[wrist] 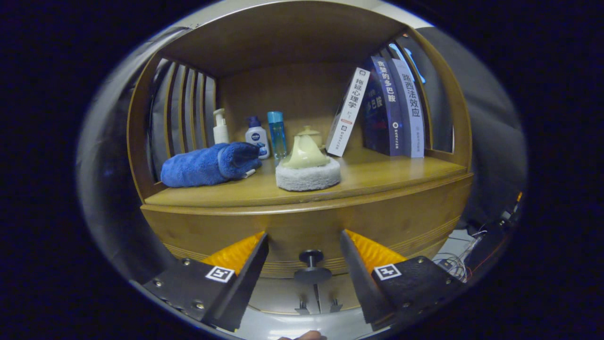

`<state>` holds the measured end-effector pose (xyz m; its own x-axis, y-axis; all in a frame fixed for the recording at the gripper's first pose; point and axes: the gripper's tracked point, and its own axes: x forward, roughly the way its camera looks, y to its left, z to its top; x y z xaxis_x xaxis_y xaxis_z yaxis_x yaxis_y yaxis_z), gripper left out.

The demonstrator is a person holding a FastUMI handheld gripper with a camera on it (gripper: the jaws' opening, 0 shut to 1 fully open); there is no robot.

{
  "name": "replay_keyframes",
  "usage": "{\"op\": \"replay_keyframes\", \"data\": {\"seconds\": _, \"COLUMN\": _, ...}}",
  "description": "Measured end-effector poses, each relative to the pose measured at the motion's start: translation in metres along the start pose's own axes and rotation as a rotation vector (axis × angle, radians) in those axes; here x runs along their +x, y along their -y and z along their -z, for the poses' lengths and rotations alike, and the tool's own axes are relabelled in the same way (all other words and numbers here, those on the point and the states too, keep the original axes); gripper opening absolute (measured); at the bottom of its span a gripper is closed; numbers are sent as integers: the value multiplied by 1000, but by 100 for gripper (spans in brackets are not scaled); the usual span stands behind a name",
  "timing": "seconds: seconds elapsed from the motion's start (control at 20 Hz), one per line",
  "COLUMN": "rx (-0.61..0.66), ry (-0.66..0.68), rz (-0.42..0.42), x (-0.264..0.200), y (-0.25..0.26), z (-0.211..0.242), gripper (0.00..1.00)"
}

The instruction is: Pull open the drawer, take out the items inside it, and place them on the countertop above the cabinet.

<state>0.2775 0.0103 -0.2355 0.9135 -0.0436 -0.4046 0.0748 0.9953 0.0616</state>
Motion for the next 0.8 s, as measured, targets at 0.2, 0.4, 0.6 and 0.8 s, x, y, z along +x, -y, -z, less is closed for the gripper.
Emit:
{"op": "replay_keyframes", "data": {"seconds": 0.2, "rx": 19, "ry": 11, "rz": -4, "x": 0, "y": 0, "z": 1, "gripper": 92}}
{"op": "replay_keyframes", "data": {"seconds": 0.4, "rx": 20, "ry": 0, "rz": -5, "x": 0, "y": 0, "z": 1, "gripper": 92}}
{"op": "replay_keyframes", "data": {"seconds": 0.6, "rx": 16, "ry": -21, "rz": -11, "x": -1, "y": -3, "z": 1, "gripper": 93}}
{"op": "replay_keyframes", "data": {"seconds": 0.8, "rx": -30, "ry": -26, "rz": -26, "x": -18, "y": -12, "z": -5, "gripper": 95}}
